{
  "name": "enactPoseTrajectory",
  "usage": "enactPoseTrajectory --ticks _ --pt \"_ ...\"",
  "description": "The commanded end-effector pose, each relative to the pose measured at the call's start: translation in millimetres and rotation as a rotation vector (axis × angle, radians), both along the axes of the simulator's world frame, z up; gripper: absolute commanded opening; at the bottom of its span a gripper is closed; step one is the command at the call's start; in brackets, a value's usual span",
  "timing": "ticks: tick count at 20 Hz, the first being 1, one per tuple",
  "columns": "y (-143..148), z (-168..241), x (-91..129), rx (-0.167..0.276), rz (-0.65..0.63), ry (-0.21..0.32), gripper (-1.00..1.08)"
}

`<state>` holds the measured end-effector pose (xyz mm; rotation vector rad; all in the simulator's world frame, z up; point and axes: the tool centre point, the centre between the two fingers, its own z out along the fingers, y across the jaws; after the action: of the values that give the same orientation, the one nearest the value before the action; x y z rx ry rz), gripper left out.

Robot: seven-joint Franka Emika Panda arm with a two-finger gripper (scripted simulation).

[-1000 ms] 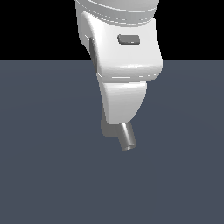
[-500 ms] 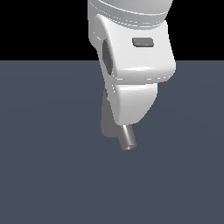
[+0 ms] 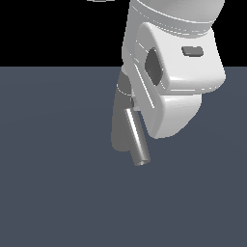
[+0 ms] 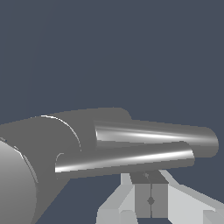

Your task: Turn on the faucet by rotating a designated handle.

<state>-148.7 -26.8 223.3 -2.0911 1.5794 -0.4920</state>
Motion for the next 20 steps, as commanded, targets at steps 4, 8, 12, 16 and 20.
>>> enactPoseTrajectory --ticks 4,8,12,16,20 --pt "-33.3 -4.1 1.7 -0.002 -0.033 0.006 -1.00" --pt "-20.4 0.6 5.9 0.000 0.004 -0.003 -1.00" --pt "-27.8 3.3 11.8 0.000 -0.001 -0.001 -1.00" --pt "-36.0 6.2 18.4 -0.001 -0.006 0.000 -1.00" --pt "-45.0 9.4 25.5 -0.001 -0.011 0.002 -1.00"
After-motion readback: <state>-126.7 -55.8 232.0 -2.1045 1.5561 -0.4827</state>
